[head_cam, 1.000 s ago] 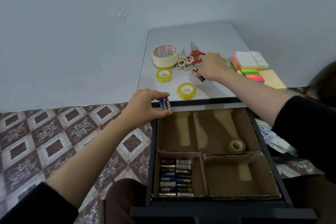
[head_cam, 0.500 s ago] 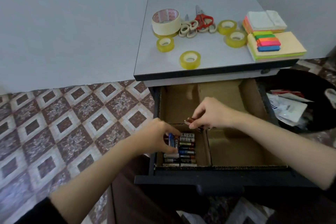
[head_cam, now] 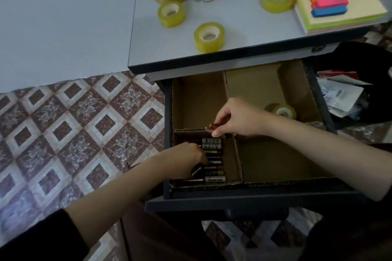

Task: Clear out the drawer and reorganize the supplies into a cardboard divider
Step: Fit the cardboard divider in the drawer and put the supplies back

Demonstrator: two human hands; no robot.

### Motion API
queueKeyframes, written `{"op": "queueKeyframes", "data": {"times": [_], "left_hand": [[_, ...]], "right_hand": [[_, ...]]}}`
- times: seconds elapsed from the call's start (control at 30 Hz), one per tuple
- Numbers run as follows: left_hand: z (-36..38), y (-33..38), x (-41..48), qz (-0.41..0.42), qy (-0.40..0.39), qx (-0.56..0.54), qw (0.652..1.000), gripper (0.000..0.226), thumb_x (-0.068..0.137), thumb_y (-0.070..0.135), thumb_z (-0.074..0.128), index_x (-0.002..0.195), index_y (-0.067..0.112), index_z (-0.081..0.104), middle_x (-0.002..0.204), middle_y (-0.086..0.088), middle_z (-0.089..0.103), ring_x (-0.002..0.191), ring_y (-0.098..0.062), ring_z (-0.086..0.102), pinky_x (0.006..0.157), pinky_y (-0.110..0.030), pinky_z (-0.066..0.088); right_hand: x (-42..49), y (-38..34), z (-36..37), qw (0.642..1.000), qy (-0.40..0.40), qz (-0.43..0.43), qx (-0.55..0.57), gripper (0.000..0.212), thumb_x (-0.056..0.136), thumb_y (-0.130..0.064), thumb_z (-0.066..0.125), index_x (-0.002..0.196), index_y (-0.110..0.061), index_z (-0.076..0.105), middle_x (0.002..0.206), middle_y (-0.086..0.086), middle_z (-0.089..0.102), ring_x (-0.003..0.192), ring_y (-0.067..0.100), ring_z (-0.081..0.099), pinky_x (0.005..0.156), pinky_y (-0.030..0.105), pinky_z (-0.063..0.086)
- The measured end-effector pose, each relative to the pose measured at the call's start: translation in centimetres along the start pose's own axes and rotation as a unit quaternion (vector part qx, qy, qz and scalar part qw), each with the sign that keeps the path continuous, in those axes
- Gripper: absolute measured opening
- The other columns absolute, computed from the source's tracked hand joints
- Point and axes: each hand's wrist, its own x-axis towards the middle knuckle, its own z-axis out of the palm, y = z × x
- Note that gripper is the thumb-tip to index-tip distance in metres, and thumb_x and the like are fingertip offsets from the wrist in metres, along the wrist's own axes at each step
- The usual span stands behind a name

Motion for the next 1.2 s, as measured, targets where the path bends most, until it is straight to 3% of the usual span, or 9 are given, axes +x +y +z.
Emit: {"op": "queueKeyframes", "data": {"times": [0.17,0.23,0.33,0.43,0.53,0.93,1.03,1.1,1.2], "left_hand": [[-0.1,0.4,-0.3,-0.007,-0.015,-0.024,1.0,0.044,0.088,0.001,0.05,0.129,0.015,0.053,0.132,-0.002,0.05,0.114,-0.019,0.051,0.091,-0.022,0.038],[-0.3,0.3,-0.1,-0.04,-0.014,-0.04,0.998,0.051,0.087,0.001,0.053,0.134,0.017,0.047,0.136,-0.003,0.042,0.113,-0.021,0.05,0.094,-0.026,0.042],[-0.5,0.1,0.4,-0.098,-0.013,-0.069,0.993,0.048,0.086,-0.001,0.054,0.131,0.015,0.051,0.134,-0.006,0.043,0.11,-0.022,0.052,0.093,-0.032,0.047],[-0.6,0.5,0.6,-0.14,-0.009,-0.063,0.988,0.03,0.089,-0.002,0.048,0.114,0.007,0.06,0.119,-0.011,0.055,0.097,-0.022,0.058,0.081,-0.026,0.048],[-0.5,0.9,0.8,-0.158,-0.005,-0.026,0.987,0.024,0.09,-0.001,0.046,0.108,0.005,0.062,0.109,-0.012,0.059,0.093,-0.023,0.059,0.069,-0.021,0.04],[-0.4,1.1,0.2,-0.15,0.034,-0.063,0.986,0.029,0.089,0.003,0.052,0.111,0.013,0.068,0.112,-0.008,0.062,0.098,-0.022,0.06,0.077,-0.02,0.042],[-1.3,0.9,-0.8,-0.121,0.08,-0.074,0.987,0.03,0.088,0.003,0.054,0.109,0.017,0.07,0.11,-0.004,0.065,0.097,-0.018,0.061,0.087,-0.026,0.048],[-2.3,0.4,-2.1,-0.112,0.15,-0.089,0.978,0.024,0.087,0.006,0.058,0.106,0.015,0.07,0.104,-0.001,0.067,0.089,-0.012,0.062,0.086,-0.025,0.05],[-2.9,-1.0,-4.5,-0.148,0.357,-0.147,0.91,0.017,0.085,0.008,0.064,0.099,0.013,0.071,0.087,0.008,0.064,0.069,0.003,0.056,0.07,-0.007,0.046]], "right_hand": [[0.2,0.3,-0.1,1.0,-0.007,0.001,0.019,0.016,0.081,-0.023,0.071,0.094,-0.013,0.073,0.07,-0.01,0.063,0.056,-0.002,0.055,0.051,0.006,0.041],[0.2,0.5,-0.1,1.0,-0.006,-0.001,0.025,0.016,0.08,-0.022,0.071,0.093,-0.013,0.073,0.069,-0.01,0.063,0.054,-0.001,0.055,0.049,0.007,0.042],[0.2,0.8,0.0,0.999,-0.006,-0.007,0.04,0.013,0.08,-0.02,0.071,0.091,-0.013,0.072,0.067,-0.011,0.062,0.05,-0.004,0.053,0.048,0.007,0.042],[0.3,1.1,0.1,0.999,-0.002,-0.009,0.044,0.013,0.079,-0.021,0.072,0.091,-0.015,0.072,0.07,-0.01,0.065,0.052,0.001,0.054,0.048,0.009,0.043],[0.3,1.2,0.2,0.999,0.003,-0.012,0.048,0.014,0.078,-0.022,0.073,0.09,-0.016,0.073,0.068,-0.01,0.065,0.052,0.002,0.054,0.048,0.009,0.043],[0.2,1.0,0.2,1.0,0.009,-0.006,0.029,0.018,0.078,-0.023,0.073,0.094,-0.014,0.073,0.076,-0.003,0.069,0.054,0.005,0.054,0.049,0.011,0.042],[0.2,0.5,0.1,1.0,0.004,-0.003,0.003,0.016,0.078,-0.023,0.073,0.092,-0.014,0.074,0.073,-0.006,0.067,0.049,-0.004,0.053,0.048,0.008,0.041],[0.1,0.0,0.0,1.0,-0.014,0.003,-0.009,0.015,0.078,-0.022,0.073,0.089,-0.014,0.073,0.07,-0.008,0.065,0.049,-0.007,0.053,0.048,0.007,0.041],[-0.6,-0.8,0.6,0.997,-0.073,0.027,0.013,0.013,0.078,-0.019,0.073,0.09,-0.013,0.071,0.077,-0.005,0.068,0.053,0.004,0.062,0.05,0.014,0.049]]}}
